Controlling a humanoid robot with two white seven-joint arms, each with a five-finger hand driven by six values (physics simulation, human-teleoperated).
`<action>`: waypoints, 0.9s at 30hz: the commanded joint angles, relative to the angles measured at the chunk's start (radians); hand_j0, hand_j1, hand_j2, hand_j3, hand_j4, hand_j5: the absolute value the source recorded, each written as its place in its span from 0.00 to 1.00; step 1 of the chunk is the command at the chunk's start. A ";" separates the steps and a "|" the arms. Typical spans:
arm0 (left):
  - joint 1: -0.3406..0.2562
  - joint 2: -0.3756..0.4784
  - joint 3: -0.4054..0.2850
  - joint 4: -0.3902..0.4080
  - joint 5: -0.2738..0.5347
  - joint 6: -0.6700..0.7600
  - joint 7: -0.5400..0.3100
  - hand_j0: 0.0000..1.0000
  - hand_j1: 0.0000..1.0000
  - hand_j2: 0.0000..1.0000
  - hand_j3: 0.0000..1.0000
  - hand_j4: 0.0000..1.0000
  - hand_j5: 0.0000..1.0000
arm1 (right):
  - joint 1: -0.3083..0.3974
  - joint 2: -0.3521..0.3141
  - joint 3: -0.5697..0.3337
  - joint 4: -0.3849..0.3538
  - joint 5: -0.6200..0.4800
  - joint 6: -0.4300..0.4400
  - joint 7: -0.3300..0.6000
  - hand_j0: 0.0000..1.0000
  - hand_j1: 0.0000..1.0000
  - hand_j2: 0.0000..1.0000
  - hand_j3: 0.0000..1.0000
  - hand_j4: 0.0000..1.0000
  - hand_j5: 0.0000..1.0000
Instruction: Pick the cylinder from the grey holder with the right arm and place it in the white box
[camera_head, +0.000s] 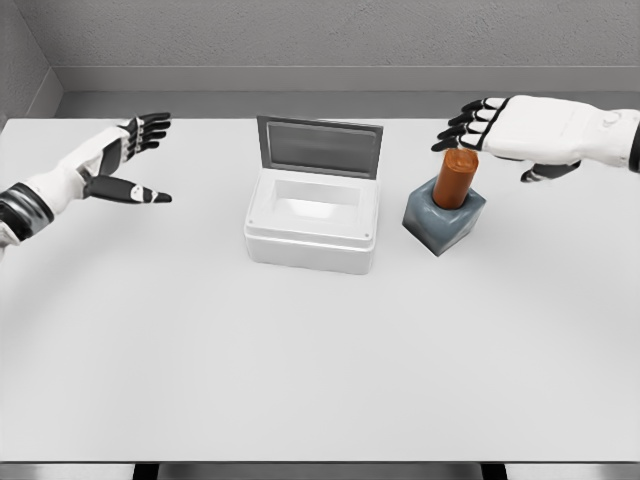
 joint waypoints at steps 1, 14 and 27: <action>0.000 -0.007 0.001 0.004 0.005 0.021 -0.001 1.00 1.00 1.00 1.00 1.00 1.00 | -0.002 0.013 0.008 0.014 0.000 0.003 0.000 1.00 1.00 1.00 1.00 1.00 1.00; -0.005 -0.050 0.001 0.062 -0.045 0.020 -0.001 1.00 1.00 1.00 1.00 1.00 1.00 | -0.034 0.090 0.087 0.104 0.066 0.003 0.000 1.00 1.00 1.00 1.00 1.00 1.00; -0.003 -0.051 0.001 0.061 -0.045 0.018 -0.002 1.00 1.00 1.00 1.00 1.00 1.00 | -0.043 0.114 0.093 0.127 0.066 0.003 0.000 1.00 1.00 1.00 1.00 1.00 1.00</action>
